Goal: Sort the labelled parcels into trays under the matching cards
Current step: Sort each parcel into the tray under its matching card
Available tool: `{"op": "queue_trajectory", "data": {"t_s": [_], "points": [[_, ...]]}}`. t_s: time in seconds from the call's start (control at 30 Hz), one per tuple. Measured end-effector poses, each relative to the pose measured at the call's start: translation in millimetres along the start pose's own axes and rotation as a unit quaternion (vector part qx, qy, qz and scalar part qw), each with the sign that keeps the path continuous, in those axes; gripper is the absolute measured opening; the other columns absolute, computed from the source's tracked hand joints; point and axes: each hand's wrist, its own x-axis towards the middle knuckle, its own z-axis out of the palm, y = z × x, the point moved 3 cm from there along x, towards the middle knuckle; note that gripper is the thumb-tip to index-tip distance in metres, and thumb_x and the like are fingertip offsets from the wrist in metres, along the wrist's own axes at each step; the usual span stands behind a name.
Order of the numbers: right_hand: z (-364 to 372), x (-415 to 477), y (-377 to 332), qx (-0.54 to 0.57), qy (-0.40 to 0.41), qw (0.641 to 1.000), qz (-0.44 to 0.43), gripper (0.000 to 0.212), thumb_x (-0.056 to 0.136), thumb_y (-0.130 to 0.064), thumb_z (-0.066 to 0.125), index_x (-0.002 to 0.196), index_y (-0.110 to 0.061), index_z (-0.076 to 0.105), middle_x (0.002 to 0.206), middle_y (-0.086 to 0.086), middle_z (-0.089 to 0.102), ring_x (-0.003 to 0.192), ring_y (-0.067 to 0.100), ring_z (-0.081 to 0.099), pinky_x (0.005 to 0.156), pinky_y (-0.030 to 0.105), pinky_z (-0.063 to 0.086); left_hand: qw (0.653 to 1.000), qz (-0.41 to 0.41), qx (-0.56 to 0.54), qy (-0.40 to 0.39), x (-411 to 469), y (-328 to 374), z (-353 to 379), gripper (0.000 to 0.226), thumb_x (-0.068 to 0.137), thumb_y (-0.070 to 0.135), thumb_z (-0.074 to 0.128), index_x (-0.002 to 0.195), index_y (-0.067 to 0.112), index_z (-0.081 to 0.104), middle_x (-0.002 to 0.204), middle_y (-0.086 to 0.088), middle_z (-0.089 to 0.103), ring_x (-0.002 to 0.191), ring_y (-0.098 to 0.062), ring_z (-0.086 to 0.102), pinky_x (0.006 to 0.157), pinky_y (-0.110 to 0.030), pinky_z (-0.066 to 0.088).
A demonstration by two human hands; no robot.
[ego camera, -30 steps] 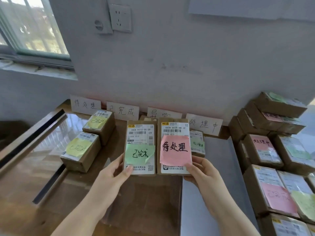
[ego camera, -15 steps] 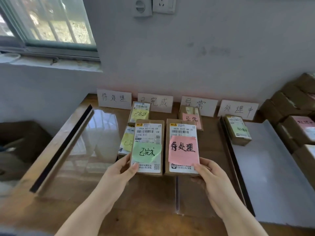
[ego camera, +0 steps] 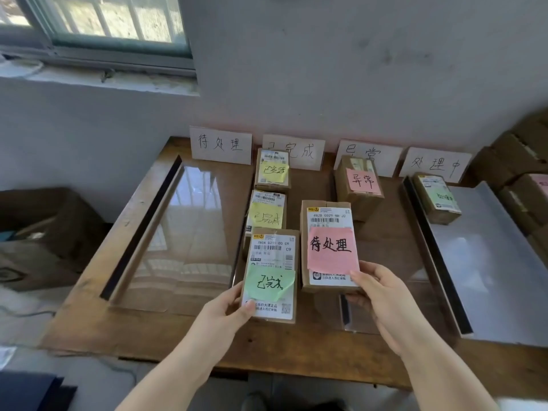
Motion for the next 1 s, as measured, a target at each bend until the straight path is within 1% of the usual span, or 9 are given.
{"op": "queue_trajectory", "data": {"t_s": [0.13, 0.33, 0.47, 0.63, 0.73, 0.8, 0.87, 0.93, 1.0], "points": [[8, -2, 8, -0.015, 0.0, 1.0, 0.014, 0.025, 0.093, -0.024, 0.057, 0.118, -0.021, 0.052, 0.105, 0.001, 0.068, 0.1, 0.018, 0.063, 0.091, 0.043, 0.053, 1.0, -0.013, 0.014, 0.01, -1, -12, 0, 0.048, 0.094, 0.031, 0.055, 0.14, 0.036, 0.042, 0.116, 0.019, 0.064, 0.119, -0.01, 0.051, 0.109, -0.039, 0.035], [10, -5, 16, -0.015, 0.0, 0.999, 0.035, 0.025, 0.093, -0.026, 0.058, 0.117, -0.023, 0.052, 0.102, 0.0, 0.069, 0.097, 0.02, 0.064, 0.091, 0.046, 0.053, 0.998, -0.053, 0.027, 0.025, 1, -23, 1, 0.05, 0.095, 0.029, 0.054, 0.143, 0.031, 0.039, 0.123, 0.011, 0.062, 0.122, -0.015, 0.049, 0.11, -0.044, 0.035], [9, -6, 14, -0.014, 0.006, 0.999, 0.033, 0.026, 0.093, -0.026, 0.058, 0.118, -0.022, 0.052, 0.102, 0.0, 0.069, 0.097, 0.019, 0.064, 0.089, 0.044, 0.054, 0.996, -0.068, 0.023, 0.044, 5, -26, 5, 0.05, 0.096, 0.03, 0.052, 0.144, 0.027, 0.038, 0.129, 0.006, 0.059, 0.122, -0.016, 0.05, 0.109, -0.041, 0.036], [7, -8, 11, -0.015, 0.013, 0.999, 0.034, 0.024, 0.093, -0.026, 0.058, 0.116, -0.023, 0.053, 0.1, -0.001, 0.07, 0.095, 0.019, 0.065, 0.089, 0.044, 0.054, 0.988, -0.038, 0.136, 0.067, 14, -23, 12, 0.05, 0.099, 0.032, 0.044, 0.147, 0.021, 0.034, 0.134, 0.001, 0.056, 0.119, -0.018, 0.053, 0.089, -0.028, 0.044], [4, -10, 9, -0.006, 0.014, 0.999, 0.032, 0.024, 0.093, -0.024, 0.057, 0.117, -0.021, 0.053, 0.101, 0.0, 0.07, 0.097, 0.019, 0.064, 0.089, 0.042, 0.054, 0.97, -0.026, 0.233, 0.069, 22, -22, 15, 0.053, 0.101, 0.034, 0.037, 0.15, 0.018, 0.024, 0.135, -0.002, 0.055, 0.114, -0.018, 0.056, 0.071, -0.018, 0.043], [4, -11, 7, -0.003, 0.015, 0.999, 0.029, 0.026, 0.093, -0.023, 0.057, 0.118, -0.02, 0.053, 0.102, 0.002, 0.069, 0.098, 0.018, 0.064, 0.09, 0.04, 0.054, 0.958, -0.022, 0.278, 0.072, 27, -22, 16, 0.056, 0.102, 0.032, 0.033, 0.152, 0.016, 0.014, 0.132, -0.004, 0.056, 0.107, -0.018, 0.059, 0.062, -0.017, 0.042], [2, -12, 5, -0.001, 0.018, 0.999, 0.029, 0.028, 0.092, -0.023, 0.058, 0.119, -0.019, 0.053, 0.103, 0.002, 0.069, 0.1, 0.018, 0.064, 0.09, 0.04, 0.054, 0.943, -0.027, 0.322, 0.072, 29, -23, 17, 0.061, 0.102, 0.028, 0.033, 0.152, 0.016, -0.001, 0.125, -0.006, 0.058, 0.095, -0.016, 0.061, 0.068, -0.024, 0.05], [0, -11, 4, 0.001, 0.023, 0.999, 0.027, 0.03, 0.092, -0.023, 0.058, 0.12, -0.019, 0.053, 0.103, 0.002, 0.069, 0.1, 0.018, 0.064, 0.09, 0.041, 0.054, 0.922, -0.028, 0.379, 0.07, 30, -25, 18, 0.066, 0.102, 0.029, 0.033, 0.15, 0.017, -0.011, 0.113, -0.004, 0.061, 0.083, -0.012, 0.059, 0.07, -0.025, 0.053], [-4, -11, 3, 0.008, 0.026, 0.999, 0.026, 0.031, 0.091, -0.022, 0.058, 0.121, -0.018, 0.052, 0.103, 0.002, 0.069, 0.1, 0.018, 0.064, 0.091, 0.041, 0.054, 0.873, 0.021, 0.482, 0.069, 26, -20, 20, 0.071, 0.101, 0.026, 0.037, 0.15, 0.018, -0.013, 0.118, -0.001, 0.057, 0.091, -0.012, 0.056, 0.075, -0.025, 0.051]]}}
